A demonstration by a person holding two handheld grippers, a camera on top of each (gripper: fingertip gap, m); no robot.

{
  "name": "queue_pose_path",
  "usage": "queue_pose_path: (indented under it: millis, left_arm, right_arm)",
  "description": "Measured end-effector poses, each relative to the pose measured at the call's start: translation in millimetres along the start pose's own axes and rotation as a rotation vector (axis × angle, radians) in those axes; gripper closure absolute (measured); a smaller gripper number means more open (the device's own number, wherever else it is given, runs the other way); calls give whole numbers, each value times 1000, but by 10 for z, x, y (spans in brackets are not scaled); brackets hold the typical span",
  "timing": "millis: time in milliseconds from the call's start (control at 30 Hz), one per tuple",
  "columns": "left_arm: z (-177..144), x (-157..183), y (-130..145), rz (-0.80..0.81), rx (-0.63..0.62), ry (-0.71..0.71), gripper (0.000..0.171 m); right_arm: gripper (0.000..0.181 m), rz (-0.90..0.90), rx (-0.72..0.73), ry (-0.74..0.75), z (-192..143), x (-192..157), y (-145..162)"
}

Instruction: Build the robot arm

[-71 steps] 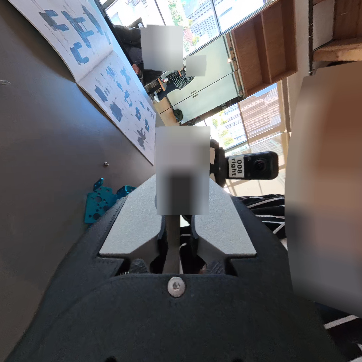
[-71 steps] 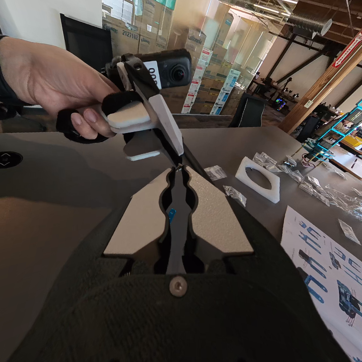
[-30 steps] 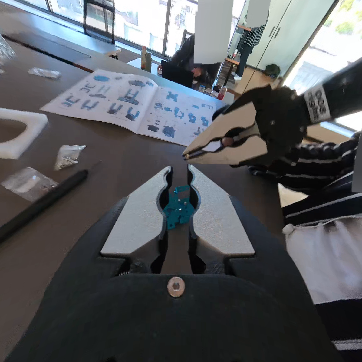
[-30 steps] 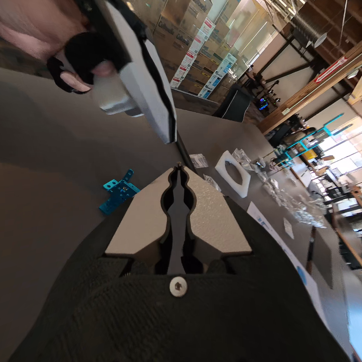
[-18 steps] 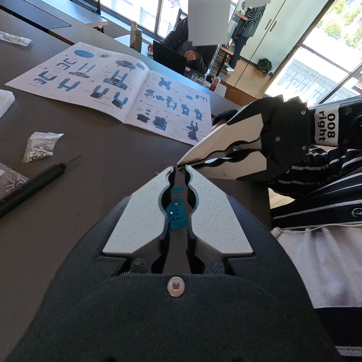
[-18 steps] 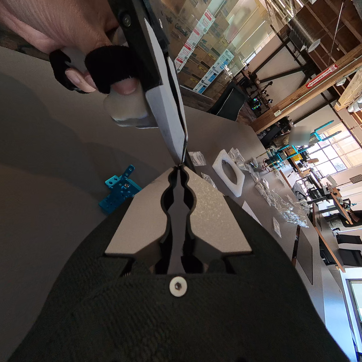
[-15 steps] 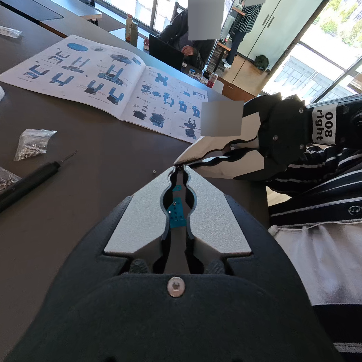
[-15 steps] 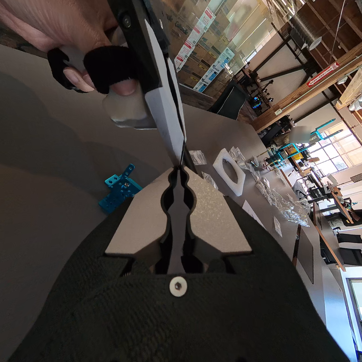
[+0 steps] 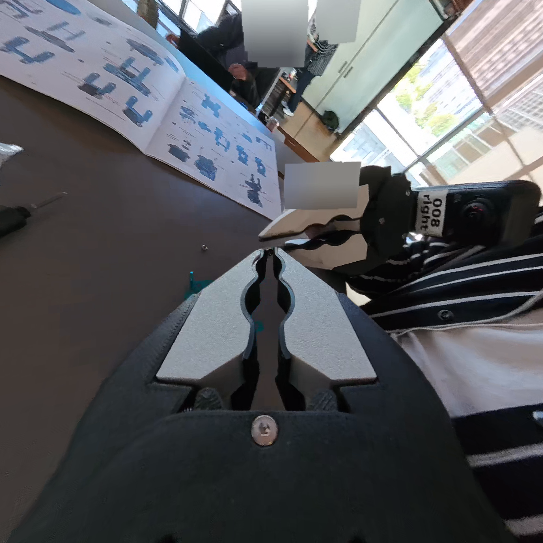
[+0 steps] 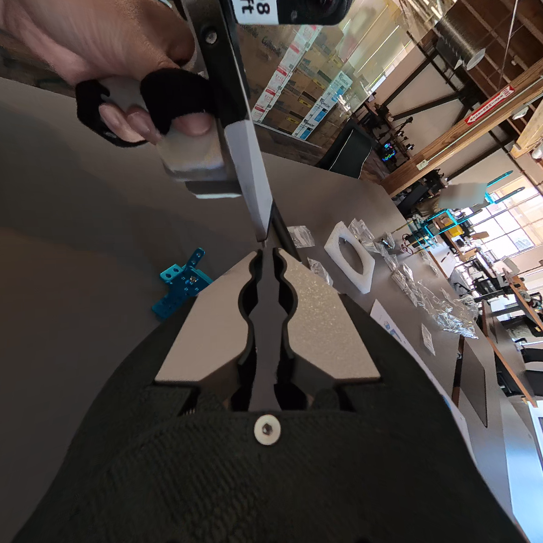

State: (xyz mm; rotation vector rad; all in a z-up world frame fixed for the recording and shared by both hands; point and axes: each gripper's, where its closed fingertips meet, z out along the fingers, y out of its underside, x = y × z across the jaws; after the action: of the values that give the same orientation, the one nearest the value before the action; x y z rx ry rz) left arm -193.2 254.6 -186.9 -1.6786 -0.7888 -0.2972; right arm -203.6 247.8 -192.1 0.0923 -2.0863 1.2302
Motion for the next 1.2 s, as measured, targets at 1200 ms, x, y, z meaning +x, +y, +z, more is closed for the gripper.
queue_pose_path:
  millis: [1200]
  left_arm:
    - [200, -364, 581, -432, -638, 525, 169]
  right_arm:
    - [161, 188, -133, -165, -75, -403, 580]
